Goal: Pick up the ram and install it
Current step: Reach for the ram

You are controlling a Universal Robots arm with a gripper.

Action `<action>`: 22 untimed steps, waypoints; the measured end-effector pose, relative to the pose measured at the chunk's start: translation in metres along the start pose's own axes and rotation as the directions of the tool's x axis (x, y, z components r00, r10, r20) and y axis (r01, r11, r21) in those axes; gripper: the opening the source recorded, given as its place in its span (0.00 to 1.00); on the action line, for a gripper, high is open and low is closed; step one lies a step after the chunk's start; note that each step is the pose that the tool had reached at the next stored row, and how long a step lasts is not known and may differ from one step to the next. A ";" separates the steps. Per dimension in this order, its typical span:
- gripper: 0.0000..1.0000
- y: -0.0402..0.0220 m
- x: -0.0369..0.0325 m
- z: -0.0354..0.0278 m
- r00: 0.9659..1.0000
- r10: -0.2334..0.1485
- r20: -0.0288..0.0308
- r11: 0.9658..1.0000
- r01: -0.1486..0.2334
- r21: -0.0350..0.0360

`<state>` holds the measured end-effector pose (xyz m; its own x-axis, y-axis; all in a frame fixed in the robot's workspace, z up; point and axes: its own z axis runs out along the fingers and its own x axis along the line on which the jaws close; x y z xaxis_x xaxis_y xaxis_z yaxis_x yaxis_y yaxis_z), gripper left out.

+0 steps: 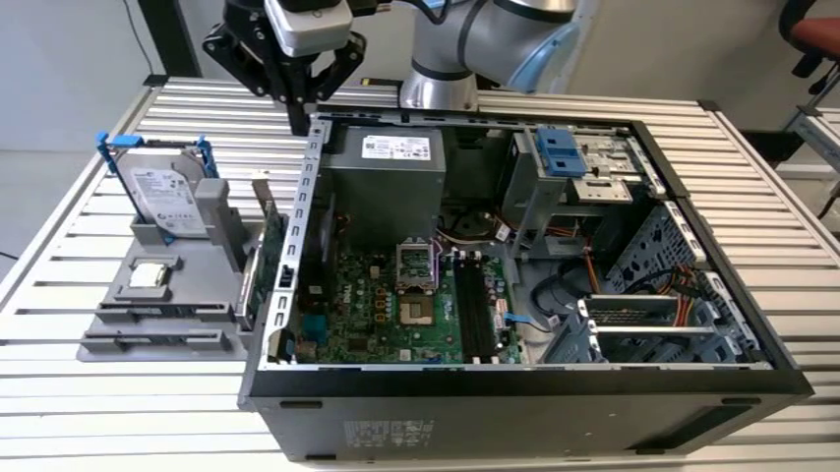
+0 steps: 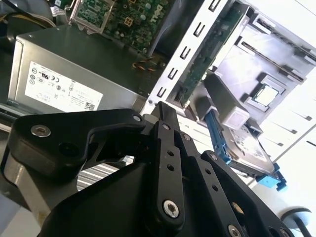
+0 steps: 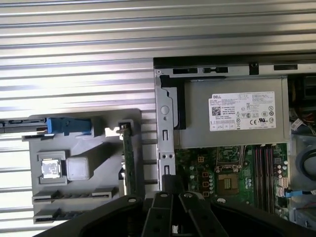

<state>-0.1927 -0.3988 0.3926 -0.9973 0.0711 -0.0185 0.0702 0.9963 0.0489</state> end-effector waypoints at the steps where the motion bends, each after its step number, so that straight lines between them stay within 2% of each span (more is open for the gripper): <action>1: 0.00 -0.0001 0.0016 0.0000 1.000 0.000 0.000 1.000 0.000 0.000; 22: 0.00 -0.0026 0.0370 -0.0008 1.000 0.000 0.000 1.000 0.000 -0.002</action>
<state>-0.2298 -0.3988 0.3926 -0.9973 0.0712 -0.0184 0.0702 0.9962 0.0506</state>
